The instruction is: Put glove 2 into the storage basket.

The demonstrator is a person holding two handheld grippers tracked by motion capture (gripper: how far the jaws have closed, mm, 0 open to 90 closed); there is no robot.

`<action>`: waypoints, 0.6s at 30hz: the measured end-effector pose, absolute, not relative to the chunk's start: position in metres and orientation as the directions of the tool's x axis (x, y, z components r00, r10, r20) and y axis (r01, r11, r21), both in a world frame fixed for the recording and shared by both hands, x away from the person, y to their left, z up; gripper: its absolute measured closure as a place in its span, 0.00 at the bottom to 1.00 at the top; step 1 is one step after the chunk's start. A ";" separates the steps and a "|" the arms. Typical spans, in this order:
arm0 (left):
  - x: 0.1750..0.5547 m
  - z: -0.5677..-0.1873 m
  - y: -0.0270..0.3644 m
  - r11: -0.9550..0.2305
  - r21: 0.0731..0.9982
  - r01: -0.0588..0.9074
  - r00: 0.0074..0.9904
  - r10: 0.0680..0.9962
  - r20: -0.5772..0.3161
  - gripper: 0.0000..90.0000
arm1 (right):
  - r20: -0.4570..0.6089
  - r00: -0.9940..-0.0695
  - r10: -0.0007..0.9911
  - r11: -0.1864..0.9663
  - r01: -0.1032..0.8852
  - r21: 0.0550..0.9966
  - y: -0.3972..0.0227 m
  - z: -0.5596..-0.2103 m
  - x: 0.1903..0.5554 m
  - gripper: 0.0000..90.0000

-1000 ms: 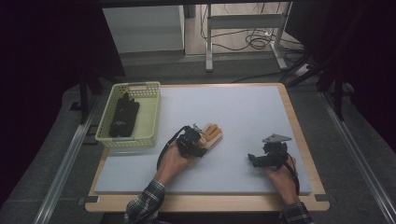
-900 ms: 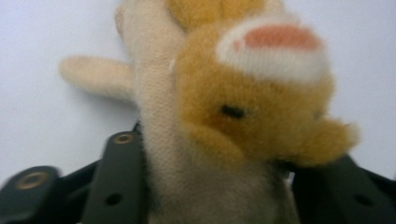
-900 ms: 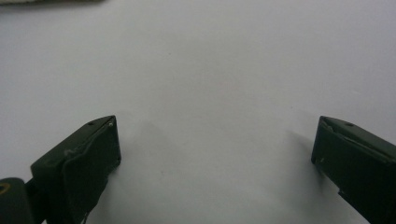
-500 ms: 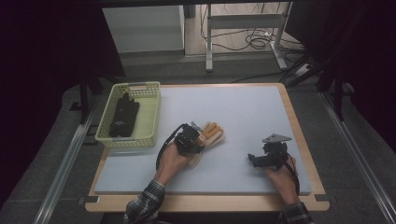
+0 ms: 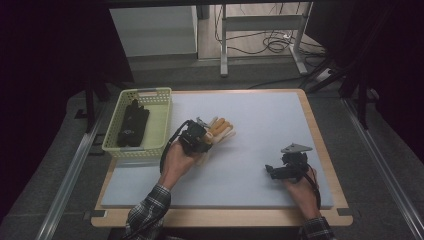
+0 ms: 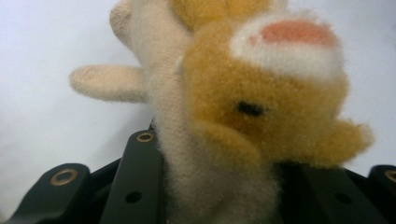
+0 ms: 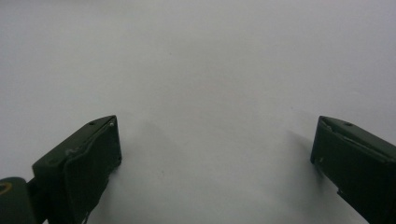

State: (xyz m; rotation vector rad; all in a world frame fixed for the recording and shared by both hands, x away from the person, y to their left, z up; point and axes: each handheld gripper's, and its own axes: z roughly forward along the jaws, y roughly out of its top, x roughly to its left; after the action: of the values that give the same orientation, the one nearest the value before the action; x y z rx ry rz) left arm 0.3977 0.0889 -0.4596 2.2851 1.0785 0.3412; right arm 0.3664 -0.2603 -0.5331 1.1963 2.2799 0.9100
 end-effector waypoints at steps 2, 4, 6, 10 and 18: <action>0.399 -0.455 0.092 -0.499 0.605 0.621 0.634 0.773 -0.013 0.72 | -0.054 -0.549 0.834 0.420 0.567 0.709 -0.260 -0.533 0.367 0.02; 0.400 -0.449 0.096 -0.493 0.606 0.625 0.625 0.780 -0.010 0.72 | -0.054 -0.549 0.834 0.419 0.568 0.708 -0.260 -0.533 0.366 0.02; 0.402 -0.445 0.099 -0.491 0.604 0.627 0.621 0.783 -0.008 0.72 | -0.054 -0.549 0.834 0.419 0.568 0.708 -0.260 -0.533 0.366 0.02; 0.406 -0.437 0.107 -0.480 0.605 0.636 0.605 0.796 -0.004 0.72 | -0.054 -0.549 0.834 0.420 0.567 0.708 -0.260 -0.533 0.366 0.02; 0.413 -0.424 0.125 -0.448 0.601 0.662 0.563 0.826 -0.006 0.72 | -0.054 -0.549 0.834 0.420 0.567 0.708 -0.260 -0.533 0.366 0.02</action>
State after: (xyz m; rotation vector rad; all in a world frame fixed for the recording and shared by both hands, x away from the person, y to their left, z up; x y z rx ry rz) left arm 0.4128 0.1249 -0.4236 2.2459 1.1896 0.3903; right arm 0.3665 -0.2604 -0.5331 1.1951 2.2796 0.9098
